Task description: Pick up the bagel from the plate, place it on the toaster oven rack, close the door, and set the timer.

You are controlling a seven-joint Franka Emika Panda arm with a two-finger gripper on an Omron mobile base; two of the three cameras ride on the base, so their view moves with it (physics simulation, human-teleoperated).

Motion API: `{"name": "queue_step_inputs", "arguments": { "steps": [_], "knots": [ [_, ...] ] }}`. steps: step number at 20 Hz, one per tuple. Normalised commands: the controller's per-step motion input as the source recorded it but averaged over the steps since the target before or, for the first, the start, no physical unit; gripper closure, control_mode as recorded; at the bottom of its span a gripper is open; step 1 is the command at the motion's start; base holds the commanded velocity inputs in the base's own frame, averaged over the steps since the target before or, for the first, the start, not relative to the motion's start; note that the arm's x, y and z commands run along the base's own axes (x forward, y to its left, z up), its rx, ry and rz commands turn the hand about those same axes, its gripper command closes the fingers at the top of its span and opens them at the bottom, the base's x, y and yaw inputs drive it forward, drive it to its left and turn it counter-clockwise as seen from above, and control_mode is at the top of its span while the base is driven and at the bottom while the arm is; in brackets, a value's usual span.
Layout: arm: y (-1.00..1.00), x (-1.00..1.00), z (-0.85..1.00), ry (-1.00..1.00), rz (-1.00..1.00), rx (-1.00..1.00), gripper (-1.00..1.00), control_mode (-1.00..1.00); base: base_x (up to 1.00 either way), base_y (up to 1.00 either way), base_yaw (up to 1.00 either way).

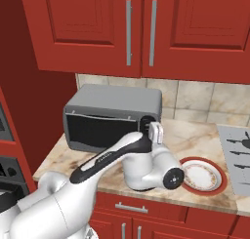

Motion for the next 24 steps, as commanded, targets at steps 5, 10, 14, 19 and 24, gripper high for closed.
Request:
{"name": "queue_step_inputs", "arguments": {
  "steps": [5,10,14,19,24],
  "knots": [
    [0.00,0.01,-0.06,0.11,0.04,-0.11,-1.00,-1.00,0.00,0.00,0.00],
    [0.03,0.20,-0.32,0.00,0.06,-0.08,-1.00,-1.00,0.00,0.00,0.00],
    [0.05,0.27,-0.36,0.00,0.03,-0.09,-1.00,-1.00,0.00,0.00,0.00],
    [0.00,0.35,-0.26,0.00,0.02,-0.04,-1.00,-1.00,0.00,0.00,0.00],
    [0.00,0.13,-0.12,0.00,0.01,0.00,-1.00,-1.00,0.00,0.00,0.00]
  ]
}}
